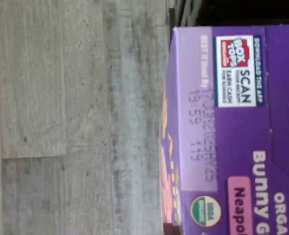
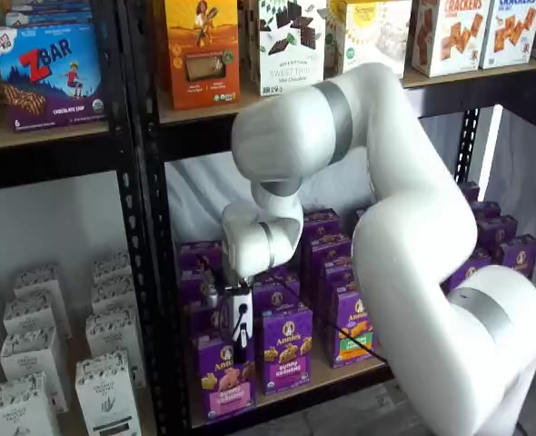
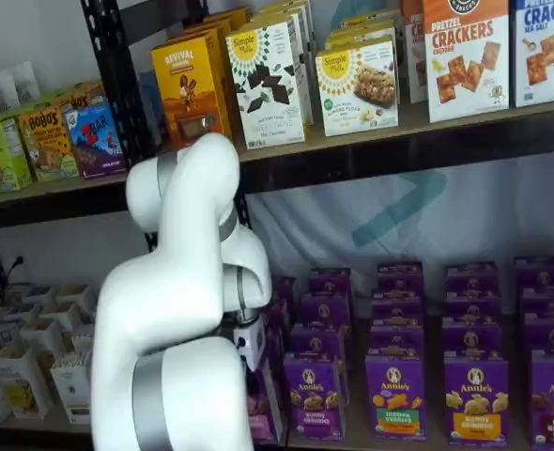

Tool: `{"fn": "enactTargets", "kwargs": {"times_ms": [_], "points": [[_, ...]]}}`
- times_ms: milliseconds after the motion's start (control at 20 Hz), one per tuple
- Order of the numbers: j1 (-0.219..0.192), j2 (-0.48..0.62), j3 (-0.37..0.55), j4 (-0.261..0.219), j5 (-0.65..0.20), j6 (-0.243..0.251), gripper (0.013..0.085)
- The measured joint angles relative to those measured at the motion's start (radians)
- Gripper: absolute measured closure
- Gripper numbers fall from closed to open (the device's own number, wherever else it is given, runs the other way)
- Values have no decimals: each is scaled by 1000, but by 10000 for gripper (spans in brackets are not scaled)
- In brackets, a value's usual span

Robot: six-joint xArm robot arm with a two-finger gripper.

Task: Pick up the purple box with a pink patch in the middle, on the bottom shelf, the first box from the left

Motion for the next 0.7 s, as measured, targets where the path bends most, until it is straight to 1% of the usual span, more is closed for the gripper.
{"fn": "enactTargets", "kwargs": {"times_ms": [200, 350, 700], "points": [[2, -93, 123, 38, -40, -36, 650], [-2, -158, 199, 52, -52, -53, 650], [-25, -333, 381, 20, -47, -46, 650]]}}
